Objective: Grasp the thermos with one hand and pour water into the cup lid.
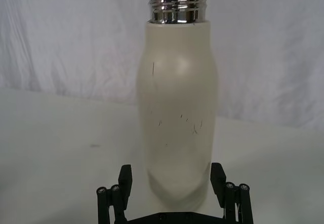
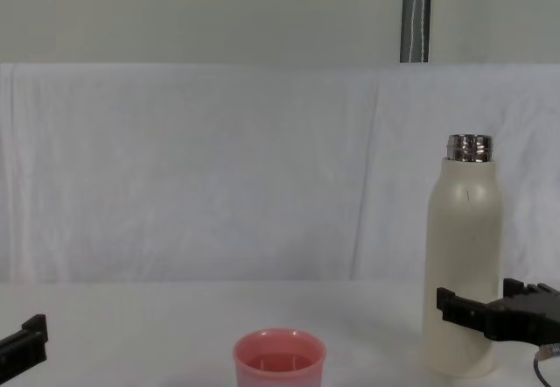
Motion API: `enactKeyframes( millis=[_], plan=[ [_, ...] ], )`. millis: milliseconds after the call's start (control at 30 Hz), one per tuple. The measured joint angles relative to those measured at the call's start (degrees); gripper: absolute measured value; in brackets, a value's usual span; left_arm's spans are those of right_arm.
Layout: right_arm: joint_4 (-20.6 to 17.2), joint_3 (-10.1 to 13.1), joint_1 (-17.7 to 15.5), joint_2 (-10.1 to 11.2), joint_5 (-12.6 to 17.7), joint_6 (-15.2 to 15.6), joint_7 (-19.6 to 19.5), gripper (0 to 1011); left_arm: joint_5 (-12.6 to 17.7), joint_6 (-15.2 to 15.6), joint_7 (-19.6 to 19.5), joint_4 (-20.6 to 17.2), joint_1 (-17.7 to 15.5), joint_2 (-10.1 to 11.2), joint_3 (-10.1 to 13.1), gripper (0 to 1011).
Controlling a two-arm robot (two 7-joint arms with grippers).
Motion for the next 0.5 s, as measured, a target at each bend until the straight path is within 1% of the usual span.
enactKeyframes(
  millis=[500],
  plan=[
    [3.43,-0.19,2.76,-0.76,0.47,-1.03,0.47,1000,0.00,0.00,0.00,0.00,0.00,0.00,0.00,1001]
  ],
)
